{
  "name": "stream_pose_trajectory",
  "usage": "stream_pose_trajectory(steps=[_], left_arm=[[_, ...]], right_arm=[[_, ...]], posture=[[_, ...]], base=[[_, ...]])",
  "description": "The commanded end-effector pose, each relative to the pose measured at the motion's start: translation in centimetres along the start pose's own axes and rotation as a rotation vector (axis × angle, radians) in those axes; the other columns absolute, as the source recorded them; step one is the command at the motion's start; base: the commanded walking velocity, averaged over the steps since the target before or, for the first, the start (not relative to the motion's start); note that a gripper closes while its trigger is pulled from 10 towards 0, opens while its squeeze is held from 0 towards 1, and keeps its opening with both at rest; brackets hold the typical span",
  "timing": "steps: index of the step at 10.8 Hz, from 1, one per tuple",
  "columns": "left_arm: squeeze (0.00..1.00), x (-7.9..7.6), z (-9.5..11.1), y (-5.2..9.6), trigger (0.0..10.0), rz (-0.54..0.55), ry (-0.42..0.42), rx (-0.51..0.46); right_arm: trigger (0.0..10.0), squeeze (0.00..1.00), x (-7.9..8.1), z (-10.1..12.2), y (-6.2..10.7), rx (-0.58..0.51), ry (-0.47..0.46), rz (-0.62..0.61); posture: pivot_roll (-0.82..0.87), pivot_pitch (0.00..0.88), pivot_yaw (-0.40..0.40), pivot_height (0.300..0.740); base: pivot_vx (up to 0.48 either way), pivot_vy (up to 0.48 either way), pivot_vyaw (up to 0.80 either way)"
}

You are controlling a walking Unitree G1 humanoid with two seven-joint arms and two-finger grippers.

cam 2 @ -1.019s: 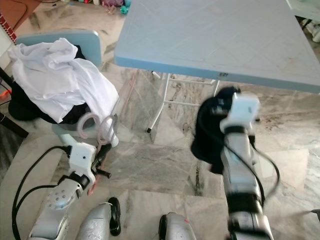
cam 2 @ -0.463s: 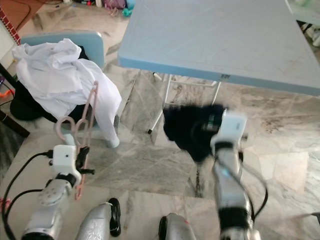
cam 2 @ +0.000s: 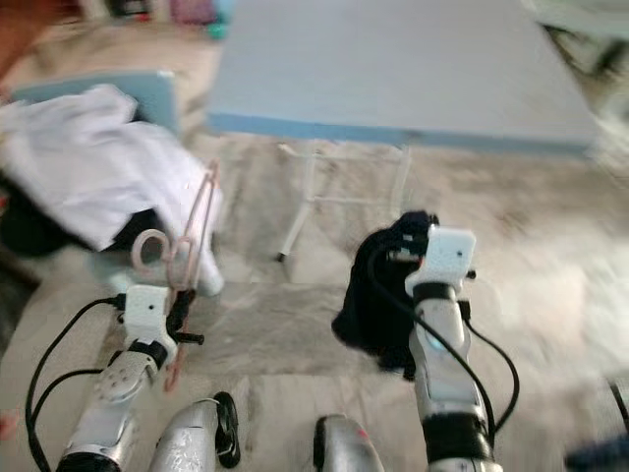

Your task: Hang hanger

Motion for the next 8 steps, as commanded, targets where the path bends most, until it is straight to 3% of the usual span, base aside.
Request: stream_pose_trajectory(steps=[1, 2, 5, 8], left_arm=[[0.0, 0.2, -0.3, 0.1, 10.0, 0.0, -0.004, 0.009], [0.0, 0.4, -0.3, 0.0, 10.0, 0.002, -0.005, 0.008], [0.0, 0.5, 0.2, -0.5, 10.0, -0.01, -0.004, -0.011], [0.0, 0.6, 0.2, -0.7, 10.0, -0.016, -0.012, -0.012]], right_arm=[[10.0, 0.0, -0.5, 0.2, -0.2, -0.022, 0.009, -0.019], [10.0, 0.0, -0.9, 0.1, -0.3, -0.011, -0.02, -0.034], [10.0, 0.0, -0.1, -0.4, -0.8, 0.041, -0.007, -0.011], [10.0, 0.0, 0.0, 1.1, -1.9, -0.025, -0.034, 0.008]], posture=[[-0.01, 0.124, -0.022, 0.74], [0.0, 0.109, -0.018, 0.74], [0.01, 0.092, -0.036, 0.74], [0.01, 0.103, -0.053, 0.74]], base=[[0.0, 0.0, -0.8], [0.0, 0.0, -0.76], [0.286, 0.0, 0.0], [0.373, 0.0, 0.0]])
Point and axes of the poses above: a point about 5 cm out from each wrist's last joint towards the gripper, its own y axis pointing back from the gripper into the wrist, its own z axis along the axis of the wrist's last joint, x = y × z, the point moved 1 cm from there along -y, pointing out of the wrist towards the gripper, and after that the axes turned 15 degrees about y, right-handed, at the moved point
